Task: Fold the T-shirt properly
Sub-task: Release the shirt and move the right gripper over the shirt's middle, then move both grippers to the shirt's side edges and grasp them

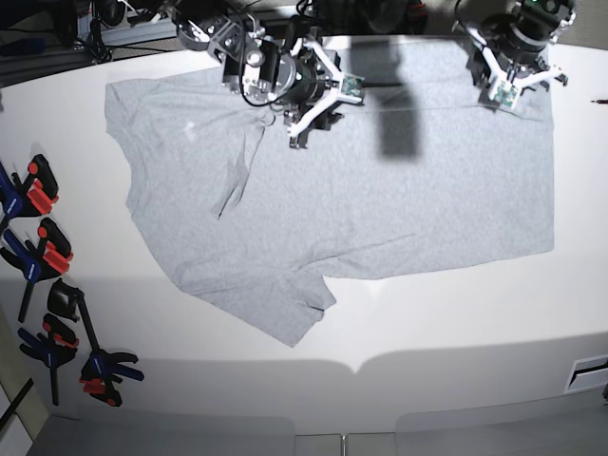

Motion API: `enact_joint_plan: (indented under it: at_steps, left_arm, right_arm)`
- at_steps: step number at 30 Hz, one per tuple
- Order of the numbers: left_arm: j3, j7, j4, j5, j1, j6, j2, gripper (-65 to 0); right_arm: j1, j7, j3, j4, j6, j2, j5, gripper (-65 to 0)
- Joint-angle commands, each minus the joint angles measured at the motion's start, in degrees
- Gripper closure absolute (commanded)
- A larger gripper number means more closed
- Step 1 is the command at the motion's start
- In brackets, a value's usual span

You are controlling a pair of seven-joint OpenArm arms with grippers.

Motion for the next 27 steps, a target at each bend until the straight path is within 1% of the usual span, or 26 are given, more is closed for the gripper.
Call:
enact_joint_plan:
  at_steps: [1,2,4,8,9,14,15,16,18,19,21,22,23,25,27]
  left_arm:
    - [-0.3,0.1,-1.0,-1.4,0.4,0.7,-0.3,-18.1]
    - [-0.3,0.5,-3.0,-2.7,0.4,0.6,0.0,-18.1]
    - [-0.3,0.6,-7.1,-2.4,0.3,0.6,1.3,-18.1]
    - [-0.3,1.8,-9.9,3.0,0.4,0.6,4.3,-18.1]
    - [-0.3,2.1,-9.9,3.8,0.4,0.6,4.6,-18.1]
    - [-0.3,2.1,-9.9,4.0,0.4,0.6,4.6,-18.1]
    - [-0.3,2.2,-9.9,4.0,0.4,0.6,4.6,-18.1]
    - [-0.3,2.2,-9.9,4.0,0.4,0.6,4.6,-18.1]
    - [-0.3,2.2,-9.9,4.0,0.3,0.6,4.6,-18.1]
    - [-0.3,2.3,-9.9,4.0,0.4,0.6,4.6,-18.1]
    - [-0.3,2.8,-9.9,4.0,0.4,0.6,4.6,-18.1]
    - [-0.3,2.8,-9.9,4.2,0.4,0.6,4.6,-18.1]
    - [-0.3,2.9,-9.9,4.2,0.4,0.6,4.6,-18.1]
    - [-0.3,2.9,-9.9,4.2,0.3,0.6,4.4,-18.1]
    - [-0.3,3.0,-9.6,4.5,0.3,0.6,4.3,-18.1]
  right_arm:
    - [1.0,0.8,0.2,0.9,-0.4,-0.8,0.2,-29.5]
    - [1.3,0.6,0.1,0.9,-0.4,-1.1,0.2,-29.5]
    - [1.5,0.7,0.2,0.9,-0.3,-2.1,0.2,-29.5]
    - [1.6,0.7,0.3,0.9,-0.3,-2.8,0.2,-29.5]
    - [1.6,0.7,0.3,0.9,-0.3,-2.8,0.2,-29.5]
    - [2.3,0.7,0.3,0.9,-0.5,-2.8,0.2,-29.5]
    - [2.8,0.7,0.3,0.9,-1.3,-2.8,0.1,-29.5]
    - [3.5,0.7,0.3,0.9,-2.7,-2.8,0.1,-29.5]
    - [5.5,0.7,0.3,0.9,-7.2,-2.8,-0.1,-29.5]
    - [6.8,0.7,0.3,0.9,-10.1,-2.8,0.0,-29.5]
    - [9.4,0.6,0.4,0.9,-17.0,-2.8,0.0,-29.5]
    - [10.6,0.1,0.4,0.9,-20.0,-2.8,0.0,-29.5]
    - [11.7,-0.6,0.4,0.9,-22.3,-2.9,-0.3,-29.5]
    - [13.1,-2.3,0.5,0.9,-24.6,-3.8,-1.7,-29.5]
    - [13.7,-2.8,1.2,0.9,-25.7,-5.2,-3.1,-29.5]
